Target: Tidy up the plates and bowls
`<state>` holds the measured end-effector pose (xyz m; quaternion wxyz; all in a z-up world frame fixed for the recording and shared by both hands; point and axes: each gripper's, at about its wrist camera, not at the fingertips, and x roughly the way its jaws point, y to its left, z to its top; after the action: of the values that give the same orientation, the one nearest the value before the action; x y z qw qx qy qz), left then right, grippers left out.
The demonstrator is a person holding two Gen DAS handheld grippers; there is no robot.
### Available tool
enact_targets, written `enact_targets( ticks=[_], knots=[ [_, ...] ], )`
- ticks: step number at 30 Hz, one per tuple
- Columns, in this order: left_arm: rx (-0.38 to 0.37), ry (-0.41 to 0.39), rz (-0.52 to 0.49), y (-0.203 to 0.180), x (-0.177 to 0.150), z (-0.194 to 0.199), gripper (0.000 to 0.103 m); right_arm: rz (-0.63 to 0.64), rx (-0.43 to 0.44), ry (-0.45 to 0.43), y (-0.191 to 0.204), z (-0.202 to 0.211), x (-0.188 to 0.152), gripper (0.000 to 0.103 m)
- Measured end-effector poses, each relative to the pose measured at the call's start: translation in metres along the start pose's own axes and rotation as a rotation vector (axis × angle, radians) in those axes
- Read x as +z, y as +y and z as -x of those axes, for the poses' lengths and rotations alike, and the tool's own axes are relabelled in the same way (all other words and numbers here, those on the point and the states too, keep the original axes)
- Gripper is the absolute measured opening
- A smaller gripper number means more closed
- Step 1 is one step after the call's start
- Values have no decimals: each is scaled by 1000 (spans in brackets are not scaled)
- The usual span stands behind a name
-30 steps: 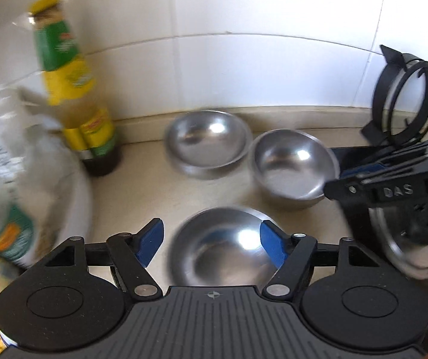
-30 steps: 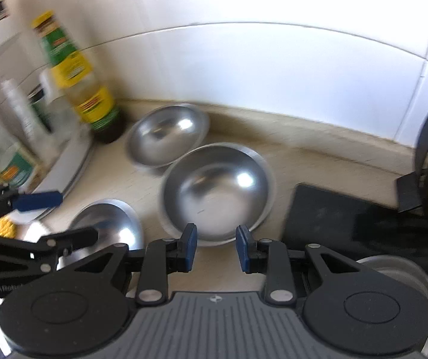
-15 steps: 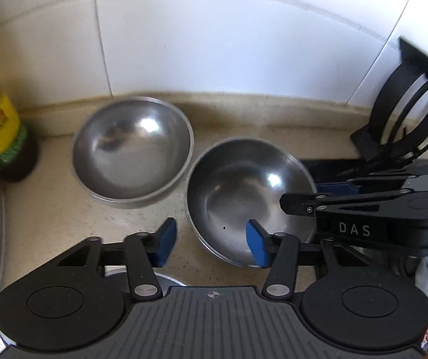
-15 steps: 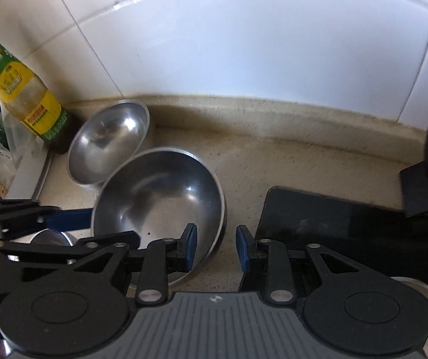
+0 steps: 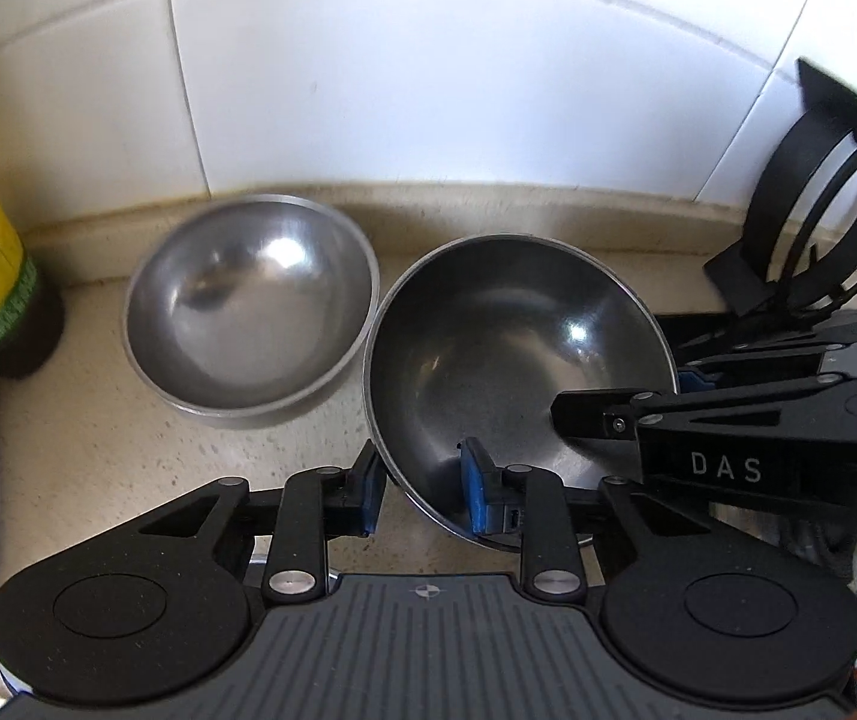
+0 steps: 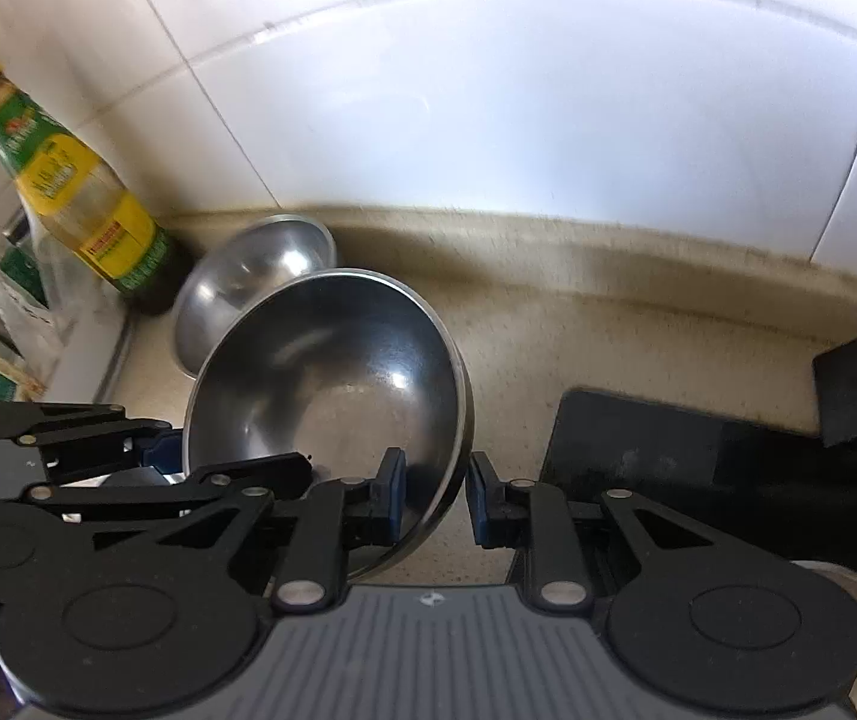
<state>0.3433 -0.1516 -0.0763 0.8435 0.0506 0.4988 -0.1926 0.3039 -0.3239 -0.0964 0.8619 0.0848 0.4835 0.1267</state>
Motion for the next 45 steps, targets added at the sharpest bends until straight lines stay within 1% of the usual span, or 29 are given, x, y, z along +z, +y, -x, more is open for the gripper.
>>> enact_targets(
  ticks=[3,6,9,13,18,23,26,31,38,42,45],
  knots=[
    [2,-23,-3,2,-2,18,36,16,12,-20,12,13,1,36],
    [19,-48,-5,6,-10,39,39,39,38,-30,30,20,0,36],
    [28,-55,21,16,-23,58,40,73,71,-28,50,25,-5,36],
    [54,-49,65,33,-46,78,40,126,114,8,79,21,-17,36],
    [101,-35,109,47,-70,87,40,174,138,65,103,6,-33,36],
    [116,-4,145,55,-82,79,40,193,136,98,111,-6,-41,36],
    [128,-10,137,55,-85,78,41,197,137,104,111,-8,-41,36],
    [126,-12,133,57,-85,79,41,197,137,110,111,-9,-39,36],
    [136,-6,126,60,-86,79,41,202,143,144,116,-19,-42,36],
    [132,0,137,63,-88,77,41,195,130,128,115,-16,-39,38],
    [149,-22,133,62,-88,82,46,202,128,100,113,-6,-36,39]
  ],
)
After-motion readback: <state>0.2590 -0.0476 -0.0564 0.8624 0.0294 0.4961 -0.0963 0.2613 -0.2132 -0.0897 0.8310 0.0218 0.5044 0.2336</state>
